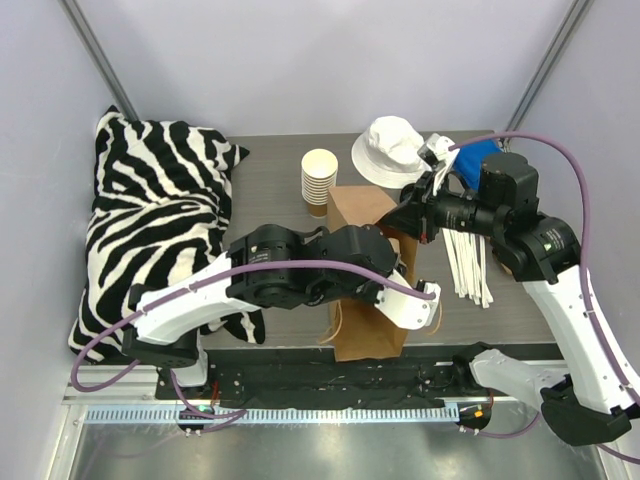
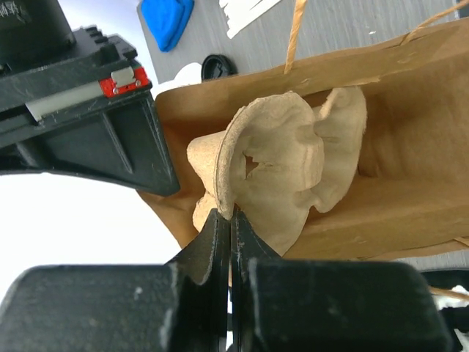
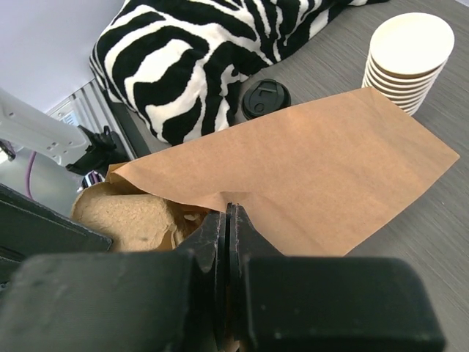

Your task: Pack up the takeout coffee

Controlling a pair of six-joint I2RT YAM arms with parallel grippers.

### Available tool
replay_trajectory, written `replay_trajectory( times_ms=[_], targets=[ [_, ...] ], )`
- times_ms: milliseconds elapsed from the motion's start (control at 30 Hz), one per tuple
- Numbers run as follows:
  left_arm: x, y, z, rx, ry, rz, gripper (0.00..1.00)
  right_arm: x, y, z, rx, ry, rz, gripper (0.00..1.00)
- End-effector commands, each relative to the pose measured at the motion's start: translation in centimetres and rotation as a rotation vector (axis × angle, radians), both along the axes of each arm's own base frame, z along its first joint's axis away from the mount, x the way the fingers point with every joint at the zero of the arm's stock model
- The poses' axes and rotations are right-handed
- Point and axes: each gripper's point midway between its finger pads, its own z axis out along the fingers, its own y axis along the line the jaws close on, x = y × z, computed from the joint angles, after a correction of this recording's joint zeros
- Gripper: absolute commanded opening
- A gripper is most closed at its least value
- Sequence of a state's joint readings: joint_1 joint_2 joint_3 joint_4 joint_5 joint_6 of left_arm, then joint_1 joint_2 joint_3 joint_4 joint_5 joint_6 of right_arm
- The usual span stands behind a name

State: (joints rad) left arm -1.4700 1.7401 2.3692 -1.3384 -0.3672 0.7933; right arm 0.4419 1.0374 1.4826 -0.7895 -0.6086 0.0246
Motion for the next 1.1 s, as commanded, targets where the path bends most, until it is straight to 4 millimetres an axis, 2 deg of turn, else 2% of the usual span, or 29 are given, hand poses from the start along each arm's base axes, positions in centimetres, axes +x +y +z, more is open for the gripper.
replay_trajectory(
  times_ms=[0, 33, 100, 133, 300, 533, 733, 900, 1067],
  targets=[
    [1.6, 3.7, -1.6, 0.125, -0.020, 0.108, 0.00, 1.2, -0.8, -0.8, -0.022, 0.046, -0.106, 0.01],
    [1.9, 3.9, -2.5, 0.149, -0.030, 0.125, 0.00, 1.5, -0.9, -0.8, -0.022, 0.043, -0.122, 0.01],
    [2.4, 3.5, -2.7, 0.128, -0.060, 0.143, 0.00, 2.2, -1.0, -1.3, -0.038, 0.048, -0.141, 0.01],
    [2.8, 4.1, -3.7, 0.165, -0.086, 0.157, 0.00, 2.5, -1.0, -1.3, -0.039, 0.049, -0.152, 0.01],
    [3.0, 3.5, -4.6, 0.139, -0.064, 0.138, 0.00, 2.9, -0.2, -1.1, -0.032, 0.023, -0.111, 0.01],
    [6.2, 3.3, -5.5, 0.081, 0.077, 0.159, 0.00, 3.3, 0.6, -1.1, -0.037, -0.014, -0.051, 0.01],
    [7.3, 2.1, -7.2, 0.045, 0.130, 0.114, 0.00, 3.8, 1.0, -1.3, -0.056, -0.042, -0.017, 0.01],
    [8.5, 1.2, -7.5, 0.002, 0.116, 0.081, 0.00, 4.3, 1.3, -2.1, -0.076, -0.041, 0.002, 0.01],
    [8.8, 0.7, -8.3, 0.027, 0.112, 0.066, 0.00, 4.8, 1.5, -2.2, -0.085, -0.049, 0.003, 0.01]
  ],
)
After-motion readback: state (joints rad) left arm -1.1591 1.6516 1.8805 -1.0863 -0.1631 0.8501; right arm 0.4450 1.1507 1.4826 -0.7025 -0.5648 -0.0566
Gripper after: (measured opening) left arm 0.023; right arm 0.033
